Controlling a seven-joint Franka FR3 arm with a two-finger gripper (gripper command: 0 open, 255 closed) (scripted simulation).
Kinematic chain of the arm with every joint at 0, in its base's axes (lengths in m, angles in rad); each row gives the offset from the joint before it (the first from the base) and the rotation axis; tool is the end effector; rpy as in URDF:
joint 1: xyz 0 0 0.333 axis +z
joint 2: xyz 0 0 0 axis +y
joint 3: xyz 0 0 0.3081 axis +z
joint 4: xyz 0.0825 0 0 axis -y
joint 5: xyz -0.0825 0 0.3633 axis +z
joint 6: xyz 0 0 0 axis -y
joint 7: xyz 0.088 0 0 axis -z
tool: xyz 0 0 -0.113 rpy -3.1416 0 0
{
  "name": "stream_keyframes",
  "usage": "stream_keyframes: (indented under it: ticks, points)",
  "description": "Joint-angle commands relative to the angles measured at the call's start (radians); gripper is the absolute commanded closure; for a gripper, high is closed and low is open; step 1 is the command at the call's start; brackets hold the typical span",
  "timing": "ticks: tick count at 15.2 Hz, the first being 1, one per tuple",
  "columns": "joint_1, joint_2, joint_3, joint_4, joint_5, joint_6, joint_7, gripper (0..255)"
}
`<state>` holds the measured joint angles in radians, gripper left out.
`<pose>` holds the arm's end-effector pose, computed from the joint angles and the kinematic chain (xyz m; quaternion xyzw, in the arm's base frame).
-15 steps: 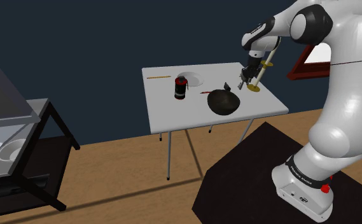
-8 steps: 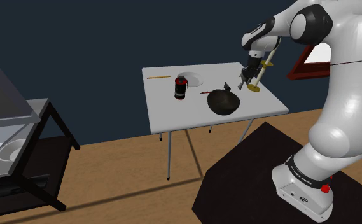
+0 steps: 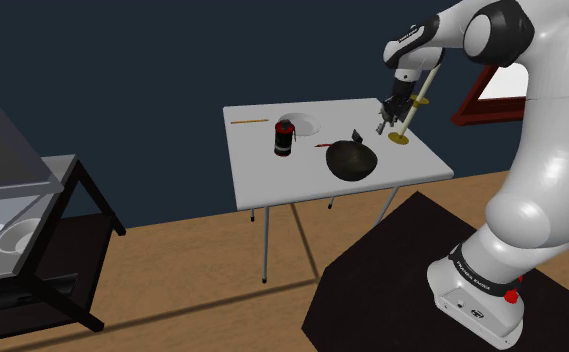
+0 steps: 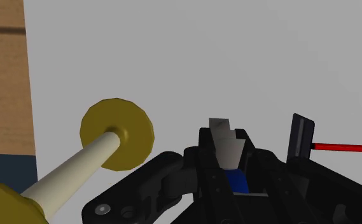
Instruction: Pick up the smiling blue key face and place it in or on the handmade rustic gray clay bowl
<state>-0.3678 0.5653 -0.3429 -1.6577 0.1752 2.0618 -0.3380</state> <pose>0.5097 -0.3941 0.2853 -0.9752 0.2116 0.0625 0.0159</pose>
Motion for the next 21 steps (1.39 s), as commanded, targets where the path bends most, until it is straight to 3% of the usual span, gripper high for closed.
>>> stream_keyframes:
  ticks: [1, 21]
  points:
    - [0.001, -0.014, -0.004, 0.006, -0.005, -0.020, 0.002, 255]
    - [0.010, -0.118, -0.026, 0.128, -0.045, -0.239, 0.022, 255]
